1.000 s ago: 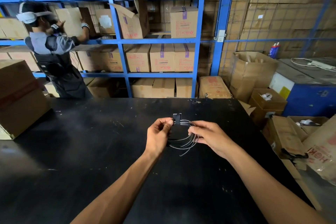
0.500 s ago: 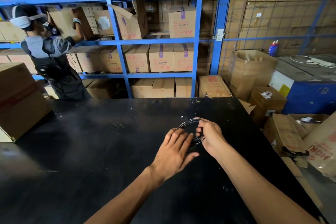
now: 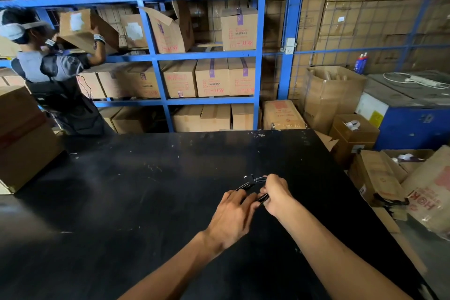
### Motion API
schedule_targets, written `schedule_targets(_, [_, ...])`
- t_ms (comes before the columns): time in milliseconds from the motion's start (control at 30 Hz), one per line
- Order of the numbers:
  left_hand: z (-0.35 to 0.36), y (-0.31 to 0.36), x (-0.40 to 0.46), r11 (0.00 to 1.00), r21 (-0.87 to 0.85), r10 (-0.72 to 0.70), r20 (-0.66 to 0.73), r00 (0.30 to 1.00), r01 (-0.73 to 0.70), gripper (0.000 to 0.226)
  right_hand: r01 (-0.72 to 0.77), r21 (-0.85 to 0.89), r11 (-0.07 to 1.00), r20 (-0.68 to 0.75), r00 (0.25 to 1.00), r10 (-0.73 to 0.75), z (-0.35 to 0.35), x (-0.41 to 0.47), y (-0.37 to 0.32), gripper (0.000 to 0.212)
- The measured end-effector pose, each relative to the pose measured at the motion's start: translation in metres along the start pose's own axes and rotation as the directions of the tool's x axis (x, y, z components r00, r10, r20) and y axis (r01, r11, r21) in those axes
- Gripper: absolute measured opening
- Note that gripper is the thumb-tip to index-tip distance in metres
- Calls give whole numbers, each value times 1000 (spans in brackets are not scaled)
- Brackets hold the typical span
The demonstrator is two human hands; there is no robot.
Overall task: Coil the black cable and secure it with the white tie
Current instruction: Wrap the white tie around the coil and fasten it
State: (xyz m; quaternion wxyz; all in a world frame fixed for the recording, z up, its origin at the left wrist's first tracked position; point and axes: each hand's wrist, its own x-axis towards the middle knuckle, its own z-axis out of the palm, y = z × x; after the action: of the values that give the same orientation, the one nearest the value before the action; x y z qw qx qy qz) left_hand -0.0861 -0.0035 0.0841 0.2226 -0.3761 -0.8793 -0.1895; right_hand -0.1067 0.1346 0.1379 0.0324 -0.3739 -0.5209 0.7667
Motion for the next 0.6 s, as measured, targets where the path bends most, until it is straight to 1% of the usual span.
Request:
schedule_targets(67, [5,-3,-4,996,52,68,-8,998,-68,44,-16,3,1000,-7,1000,16,-1,1,0,23])
schedule_targets(133, [7,-6,-7,973,151,178,-18,984,-173,52,-26,1,1000,4,1000,26,-4,1,-2,24])
schedule_targets(233, [10,-9,-11,933,220,294,-11,956,-284,44,-65,26,998,9,998,65,-8,0,-1,25])
schedule_targets(300, [12,-10,-12,905,260,332,58,941,-336,37,-88,38,995,21,996,87,-9,2,3,24])
schedule_targets(367, [9,-9,-11,904,258,318,130,939,-342,36,-110,37,993,37,993,108,-11,4,6,27])
schedule_targets(400, [7,-9,-11,927,212,280,158,947,-309,41,-123,36,992,57,991,121,-11,3,5,28])
schedule_targets(467, [3,-15,-10,988,45,139,192,972,-150,58,-150,34,988,103,984,146,-14,0,1,26])
schedule_targets(500, [1,-18,-10,997,-62,70,258,964,-56,59,-165,12,986,122,979,162,-15,0,0,24])
schedule_targets(533, [-3,-19,-8,987,-156,21,304,953,28,54,-172,-54,984,138,974,178,-18,-1,-2,23])
schedule_targets(567, [-3,-21,-6,967,-230,-32,311,950,108,44,-151,-177,973,160,971,180,-21,-2,-3,25])
schedule_targets(600, [-4,-24,-3,936,-293,-107,288,952,194,32,-74,-353,933,192,970,149,-25,-2,-3,29])
